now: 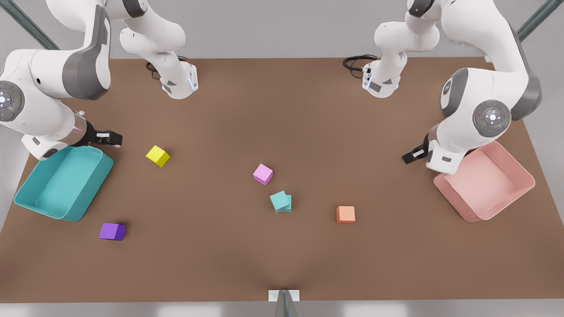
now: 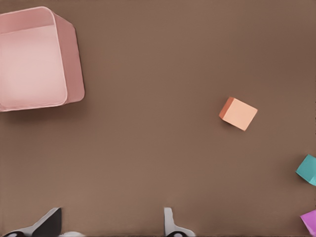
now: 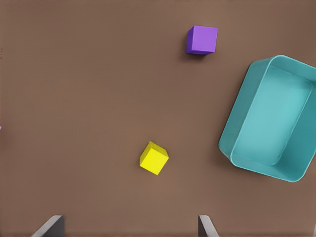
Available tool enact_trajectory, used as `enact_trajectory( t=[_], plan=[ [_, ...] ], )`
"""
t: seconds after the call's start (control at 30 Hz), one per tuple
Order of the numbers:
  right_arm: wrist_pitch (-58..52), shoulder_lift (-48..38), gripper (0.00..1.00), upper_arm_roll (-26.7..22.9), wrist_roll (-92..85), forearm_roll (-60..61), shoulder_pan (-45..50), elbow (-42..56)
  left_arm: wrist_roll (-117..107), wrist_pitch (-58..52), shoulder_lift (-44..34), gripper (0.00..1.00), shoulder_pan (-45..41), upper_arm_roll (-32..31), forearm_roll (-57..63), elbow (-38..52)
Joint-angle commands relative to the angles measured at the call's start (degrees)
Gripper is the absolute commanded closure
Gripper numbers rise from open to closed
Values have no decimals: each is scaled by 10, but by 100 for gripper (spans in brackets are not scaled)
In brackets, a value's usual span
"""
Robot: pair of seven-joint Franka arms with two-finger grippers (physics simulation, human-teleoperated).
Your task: Stack the two blue cubes on top of each other
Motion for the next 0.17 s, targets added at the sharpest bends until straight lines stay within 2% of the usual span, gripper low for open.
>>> enact_trajectory(
  t=[0.0,0.13],
  plan=[
    [-1,-1,0,0,1,1,0,1,374,-61,-4,0,-1,5,-19,3],
    [0,-1,0,0,1,2,0,1,374,-60,-3,0,-1,5,-19,3]
  ],
)
